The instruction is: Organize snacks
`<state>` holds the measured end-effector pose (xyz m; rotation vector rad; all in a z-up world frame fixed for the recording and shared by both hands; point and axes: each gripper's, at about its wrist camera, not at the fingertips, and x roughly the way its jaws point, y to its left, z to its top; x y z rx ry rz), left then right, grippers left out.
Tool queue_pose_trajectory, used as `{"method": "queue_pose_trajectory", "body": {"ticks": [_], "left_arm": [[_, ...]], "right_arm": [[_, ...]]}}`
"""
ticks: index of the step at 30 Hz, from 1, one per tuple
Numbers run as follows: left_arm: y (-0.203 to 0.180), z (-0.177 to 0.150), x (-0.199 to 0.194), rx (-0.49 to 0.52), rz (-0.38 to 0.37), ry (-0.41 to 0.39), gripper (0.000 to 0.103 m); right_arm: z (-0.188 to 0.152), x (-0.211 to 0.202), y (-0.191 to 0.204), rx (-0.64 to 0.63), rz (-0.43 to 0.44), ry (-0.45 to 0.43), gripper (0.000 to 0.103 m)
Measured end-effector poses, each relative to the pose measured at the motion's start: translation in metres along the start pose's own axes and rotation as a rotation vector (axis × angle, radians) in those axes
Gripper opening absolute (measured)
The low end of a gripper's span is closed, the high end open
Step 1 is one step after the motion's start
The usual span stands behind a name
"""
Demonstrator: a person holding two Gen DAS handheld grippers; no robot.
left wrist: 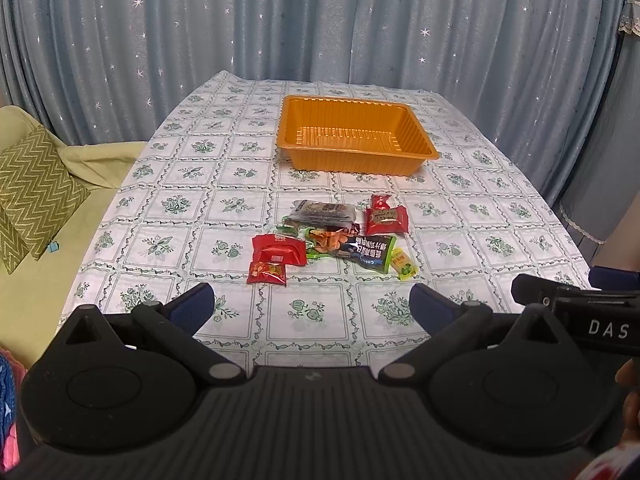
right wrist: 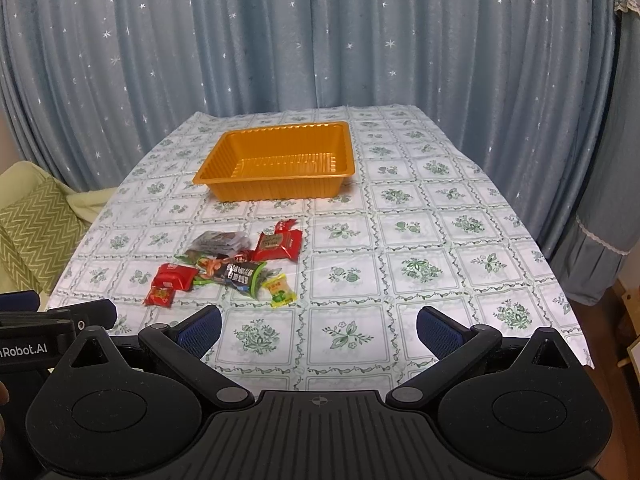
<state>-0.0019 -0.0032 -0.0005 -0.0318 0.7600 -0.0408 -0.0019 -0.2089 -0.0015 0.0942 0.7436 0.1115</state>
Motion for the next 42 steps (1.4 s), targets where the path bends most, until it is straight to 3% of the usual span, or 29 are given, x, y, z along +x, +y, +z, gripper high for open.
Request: {"method": "queue_pose_trajectory", "body": {"ticks": [42], "left_arm": [[-0.0044,-0.0003,0.0003,0.006,-0.004,0.001,0.103]], "right_arm": [[-0.0006,0.0001,-0.0024,0.008,-0.002,-0.002,0.103]]}}
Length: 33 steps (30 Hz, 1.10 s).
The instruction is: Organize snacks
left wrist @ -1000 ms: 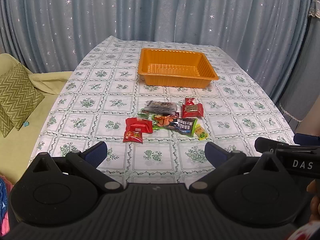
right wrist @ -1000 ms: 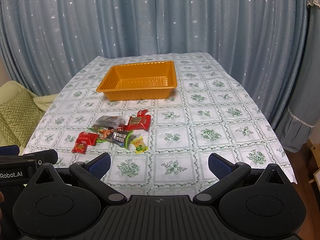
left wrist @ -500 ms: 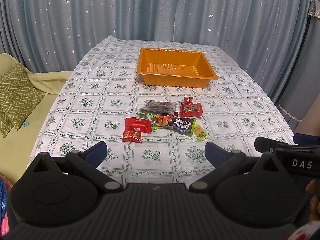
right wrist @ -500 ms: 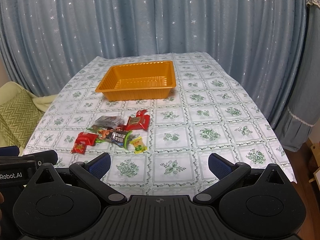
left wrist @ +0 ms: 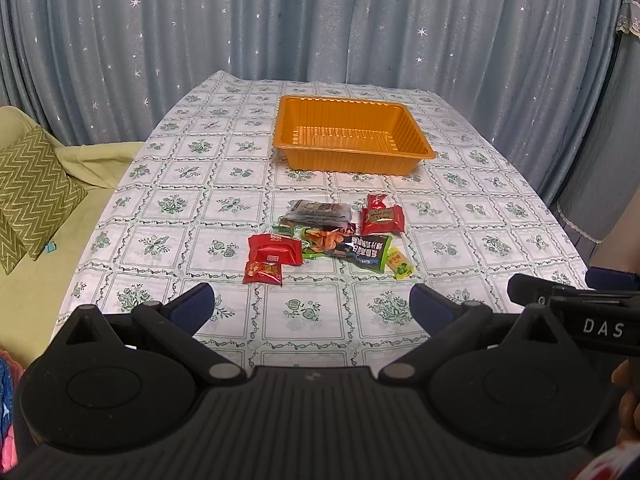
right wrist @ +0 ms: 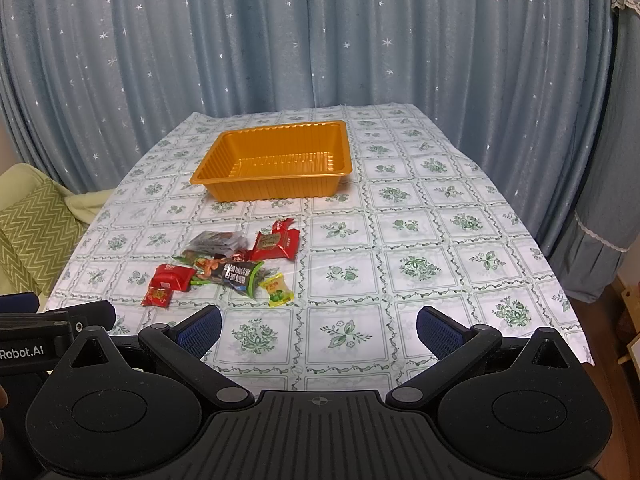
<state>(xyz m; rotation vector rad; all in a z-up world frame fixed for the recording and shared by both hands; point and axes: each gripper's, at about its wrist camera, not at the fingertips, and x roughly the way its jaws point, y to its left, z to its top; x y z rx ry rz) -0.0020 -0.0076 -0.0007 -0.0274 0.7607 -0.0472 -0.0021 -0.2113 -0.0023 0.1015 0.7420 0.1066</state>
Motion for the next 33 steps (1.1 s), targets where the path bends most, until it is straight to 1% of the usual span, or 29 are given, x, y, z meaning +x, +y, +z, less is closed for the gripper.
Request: {"method": "queue_pose_trajectory", "body": {"ticks": [11,18,23,30,33], "left_arm": [[0.000,-0.001,0.000,-0.001,-0.002,0.003,0.103],[0.006,-0.005,0.009,-0.011,-0.011,0.021,0.103],[0.019,-0.007,0.024,-0.034,-0.017,0.044,0.103],[0.044,-0.008,0.059,-0.084,0.013,0.085,0.103],[0.050,-0.007,0.077,-0.078,0.025,0.101,0.102]], "right_arm": [[0.000,0.001,-0.001,0.004,-0.001,-0.003,0.103],[-0.002,0.007,-0.004,0.018,0.001,-0.005,0.103],[-0.006,0.021,-0.006,0.017,0.008,-0.001,0.103],[-0.011,0.051,-0.006,0.004,0.037,0.004,0.103],[-0.012,0.067,-0.005,0.000,0.059,0.009,0.102]]}}
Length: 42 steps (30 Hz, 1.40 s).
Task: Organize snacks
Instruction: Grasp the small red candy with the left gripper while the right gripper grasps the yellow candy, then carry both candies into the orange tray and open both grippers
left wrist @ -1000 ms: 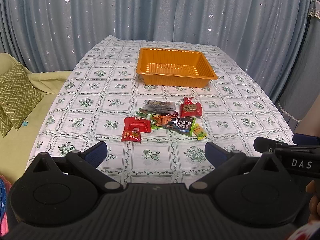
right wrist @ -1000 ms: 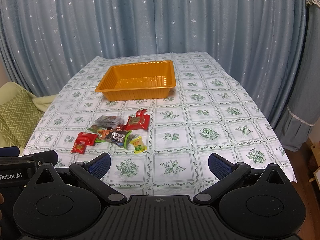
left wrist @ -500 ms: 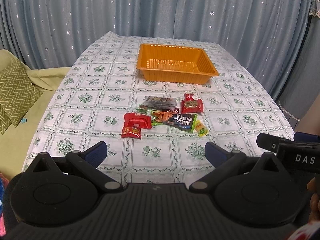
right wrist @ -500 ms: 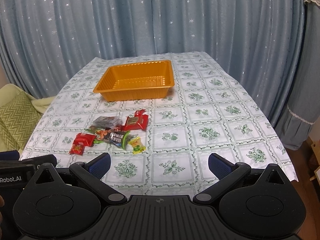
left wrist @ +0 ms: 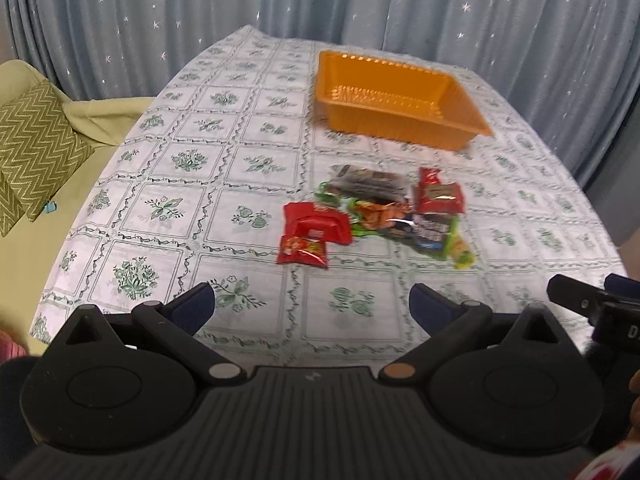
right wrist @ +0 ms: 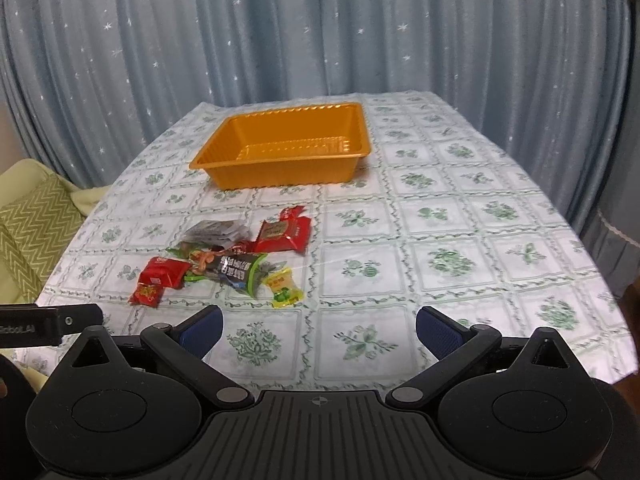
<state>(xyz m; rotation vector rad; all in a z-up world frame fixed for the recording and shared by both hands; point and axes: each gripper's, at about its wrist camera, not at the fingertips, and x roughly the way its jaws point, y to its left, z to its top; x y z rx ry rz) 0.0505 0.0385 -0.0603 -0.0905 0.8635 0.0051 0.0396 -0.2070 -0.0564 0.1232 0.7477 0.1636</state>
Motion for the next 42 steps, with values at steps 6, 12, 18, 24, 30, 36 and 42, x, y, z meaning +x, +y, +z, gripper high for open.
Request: {"method": "queue_pose_trajectory", "body": {"ticks": [6,12,18,24,30,36,42], "left_arm": [[0.004,0.009,0.035,0.010,0.013,0.016,0.092],[0.004,0.018,0.066,0.024,0.007,0.020,0.088],[0.001,0.022,0.088,0.038,0.007,0.029,0.083],[0.000,0.018,0.101,0.045,0.017,0.028,0.074],[-0.003,0.015,0.108,0.074,0.014,0.022,0.059],[-0.008,0.012,0.108,0.106,0.026,0.009,0.037],[-0.008,0.011,0.106,0.099,0.015,0.010,0.030]], "right_arm": [[0.001,0.033,0.004,-0.026,0.024,0.008,0.095],[0.003,0.072,0.006,-0.049,0.041,0.044,0.077],[0.006,0.109,0.013,-0.103,0.051,0.068,0.058],[0.004,0.129,0.017,-0.150,0.064,0.076,0.052],[0.005,0.136,0.018,-0.175,0.054,0.064,0.044],[0.005,0.139,0.021,-0.204,0.046,0.055,0.042],[0.003,0.138,0.026,-0.230,0.061,0.051,0.025]]}}
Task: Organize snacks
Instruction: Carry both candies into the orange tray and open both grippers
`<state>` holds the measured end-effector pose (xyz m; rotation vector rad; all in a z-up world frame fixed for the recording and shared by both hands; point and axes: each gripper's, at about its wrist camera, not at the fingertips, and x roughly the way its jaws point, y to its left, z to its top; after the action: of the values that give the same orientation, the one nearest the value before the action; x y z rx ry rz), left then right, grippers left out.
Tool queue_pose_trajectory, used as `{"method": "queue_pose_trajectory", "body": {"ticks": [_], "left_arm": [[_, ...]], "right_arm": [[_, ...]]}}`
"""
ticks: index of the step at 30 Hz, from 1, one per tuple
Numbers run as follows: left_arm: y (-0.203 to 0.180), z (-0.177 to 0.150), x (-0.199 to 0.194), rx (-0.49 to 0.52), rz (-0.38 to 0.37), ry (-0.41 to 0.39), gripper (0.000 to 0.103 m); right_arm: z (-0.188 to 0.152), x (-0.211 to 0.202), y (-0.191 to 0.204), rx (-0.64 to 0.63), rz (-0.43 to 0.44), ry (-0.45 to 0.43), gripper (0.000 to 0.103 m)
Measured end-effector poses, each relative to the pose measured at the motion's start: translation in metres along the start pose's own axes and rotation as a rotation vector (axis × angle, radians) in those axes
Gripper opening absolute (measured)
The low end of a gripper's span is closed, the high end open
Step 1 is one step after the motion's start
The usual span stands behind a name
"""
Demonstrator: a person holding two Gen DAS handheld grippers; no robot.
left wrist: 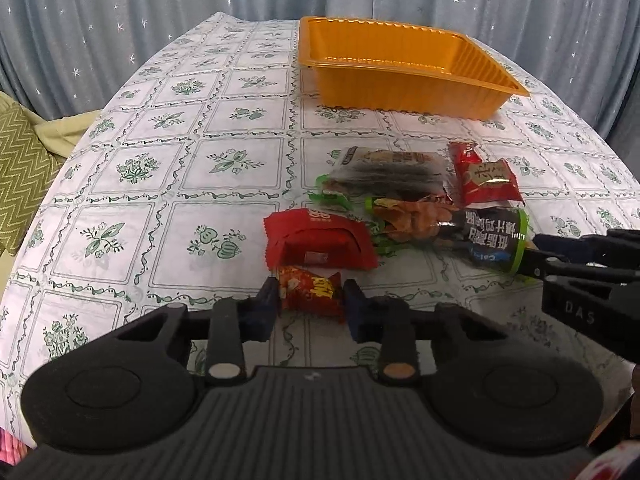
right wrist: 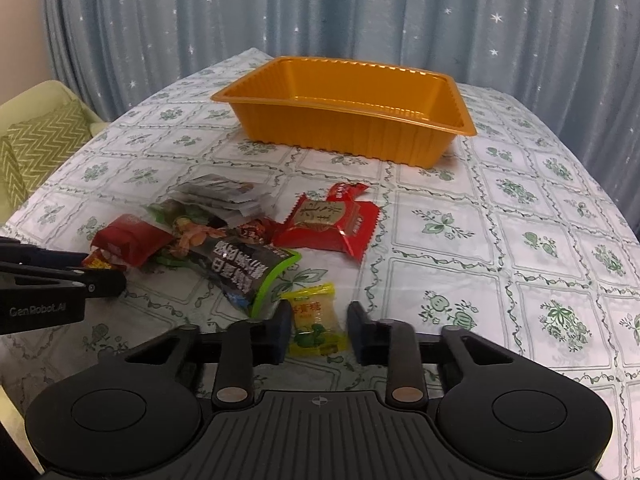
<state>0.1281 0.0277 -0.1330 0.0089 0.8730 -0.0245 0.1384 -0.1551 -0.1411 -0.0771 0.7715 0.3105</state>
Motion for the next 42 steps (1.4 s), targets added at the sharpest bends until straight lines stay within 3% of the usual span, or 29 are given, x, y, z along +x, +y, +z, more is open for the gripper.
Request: {"method": "queue_pose_trajectory", "body": {"ticks": [13,20,31,42], "left_arm": [[-0.007,0.003,-0.031,-0.003,-0.028,-0.034,0.030],[-0.017,0.023,-0.045,0.008,-0.058,-0.086,0.030],[-0.029,0.106,-0.027,0.022,-0.135,-0.192,0.030],[-0.024,0.192,0.043,0.021,-0.169,-0.239,0.030]], "right_arm": [[-0.003,-0.030,-0.010,0.056,-0.048,-0.027,0.023],[0.017,-0.056,-0.019,0.093,-0.060,-0.096,0.023],[0.093,-0.046,-0.051,0.158,-0.048,-0.200,0.023],[0.167,0.020,-0.090,0.244,-0.053,-0.258,0.023]]}}
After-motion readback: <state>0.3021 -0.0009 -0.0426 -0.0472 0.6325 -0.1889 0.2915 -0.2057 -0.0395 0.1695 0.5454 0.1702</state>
